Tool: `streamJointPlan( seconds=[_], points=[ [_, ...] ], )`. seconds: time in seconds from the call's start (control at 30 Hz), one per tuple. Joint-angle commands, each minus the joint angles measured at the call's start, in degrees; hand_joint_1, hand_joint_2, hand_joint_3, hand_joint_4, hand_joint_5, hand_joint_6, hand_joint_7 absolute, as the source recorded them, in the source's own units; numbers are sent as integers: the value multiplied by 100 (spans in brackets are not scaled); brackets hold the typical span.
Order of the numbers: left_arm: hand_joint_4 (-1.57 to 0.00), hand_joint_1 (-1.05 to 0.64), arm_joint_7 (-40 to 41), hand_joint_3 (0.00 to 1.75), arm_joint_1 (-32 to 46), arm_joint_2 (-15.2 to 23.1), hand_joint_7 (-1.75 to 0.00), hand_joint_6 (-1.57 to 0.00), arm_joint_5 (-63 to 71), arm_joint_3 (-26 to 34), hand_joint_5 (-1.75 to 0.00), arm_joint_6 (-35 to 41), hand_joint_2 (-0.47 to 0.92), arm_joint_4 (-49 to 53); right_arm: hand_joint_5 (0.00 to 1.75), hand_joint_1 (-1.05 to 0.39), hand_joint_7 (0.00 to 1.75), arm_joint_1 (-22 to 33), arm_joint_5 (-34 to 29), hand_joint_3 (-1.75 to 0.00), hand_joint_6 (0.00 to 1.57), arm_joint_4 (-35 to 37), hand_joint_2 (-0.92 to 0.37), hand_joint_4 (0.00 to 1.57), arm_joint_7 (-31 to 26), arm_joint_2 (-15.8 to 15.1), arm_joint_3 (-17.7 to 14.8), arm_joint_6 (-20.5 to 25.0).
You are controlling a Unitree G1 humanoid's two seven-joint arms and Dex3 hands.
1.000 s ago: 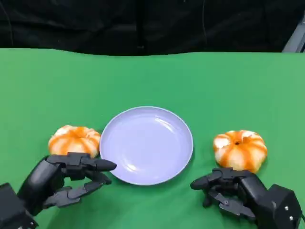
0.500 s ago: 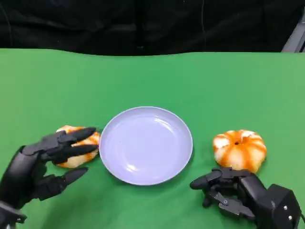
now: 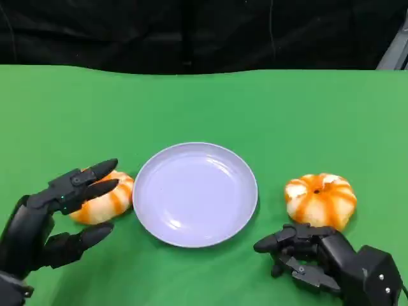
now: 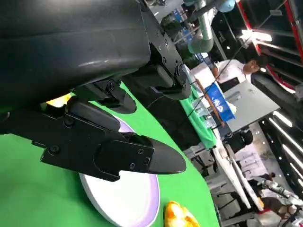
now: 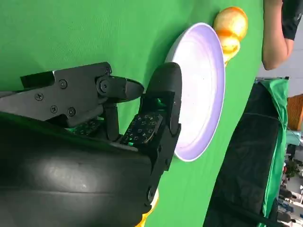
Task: Grasp the bread from the table and place it into the plate.
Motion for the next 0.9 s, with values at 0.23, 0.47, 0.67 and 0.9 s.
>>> streamJointPlan(
  seconds=[0.23,0.47,0.67,0.9],
  points=[
    [-46,-81,3744,28,-465,959,-3,-54,3593,-422,0,570,92,450,129,-4,44,97,-102,-35,106,51,-92,78,-39,-71,20,192],
    [-45,-81,5276,27,-833,1258,-3,-57,4488,-1165,0,910,92,929,129,-4,43,120,-165,-34,106,40,-92,77,-105,-106,44,181],
    [-44,-81,5690,27,-1039,1410,-2,-58,4619,-1709,0,1160,92,1171,129,-5,43,140,-127,-34,106,20,-92,77,-71,-109,35,213],
    [-41,-82,5861,28,-1201,1512,-2,-60,4699,-2171,0,1538,92,1293,128,-5,42,119,-146,-34,106,52,-92,77,-87,-113,43,202]
  ],
)
